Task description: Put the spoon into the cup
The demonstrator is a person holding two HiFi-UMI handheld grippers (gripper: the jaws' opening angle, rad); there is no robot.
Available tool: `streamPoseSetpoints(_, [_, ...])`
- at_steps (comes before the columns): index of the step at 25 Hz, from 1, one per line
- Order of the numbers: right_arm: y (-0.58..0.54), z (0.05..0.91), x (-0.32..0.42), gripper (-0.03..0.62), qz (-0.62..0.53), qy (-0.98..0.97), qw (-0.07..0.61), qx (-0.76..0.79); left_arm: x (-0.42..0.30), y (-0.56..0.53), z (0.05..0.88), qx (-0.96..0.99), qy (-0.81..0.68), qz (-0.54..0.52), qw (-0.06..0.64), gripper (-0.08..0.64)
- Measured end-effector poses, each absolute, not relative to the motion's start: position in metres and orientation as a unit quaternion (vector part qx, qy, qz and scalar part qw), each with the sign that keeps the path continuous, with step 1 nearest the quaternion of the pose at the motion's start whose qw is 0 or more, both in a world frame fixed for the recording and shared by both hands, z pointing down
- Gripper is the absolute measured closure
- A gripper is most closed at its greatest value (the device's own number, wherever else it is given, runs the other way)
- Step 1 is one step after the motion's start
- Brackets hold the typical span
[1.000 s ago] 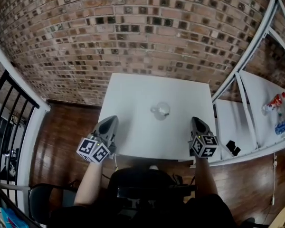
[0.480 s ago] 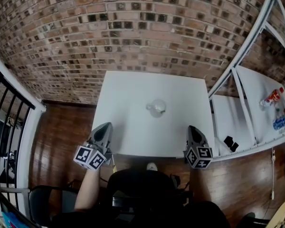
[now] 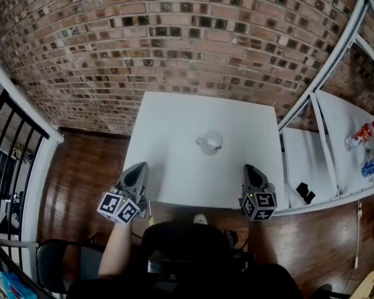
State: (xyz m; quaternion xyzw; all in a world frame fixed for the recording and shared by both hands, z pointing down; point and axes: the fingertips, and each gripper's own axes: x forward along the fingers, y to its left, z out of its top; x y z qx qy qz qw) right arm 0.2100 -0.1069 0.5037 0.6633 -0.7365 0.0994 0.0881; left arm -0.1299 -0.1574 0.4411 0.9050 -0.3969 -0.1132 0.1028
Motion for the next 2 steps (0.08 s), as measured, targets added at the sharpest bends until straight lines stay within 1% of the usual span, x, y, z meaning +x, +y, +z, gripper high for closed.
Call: streamPoseSetpoints(2, [-0.1091,0.5033,0.2098,0.591,0.100,-0.738,0.088,0.661,-0.1302,-0.1573,0.4419,0.904,-0.400,-0.111,0.103,0.568])
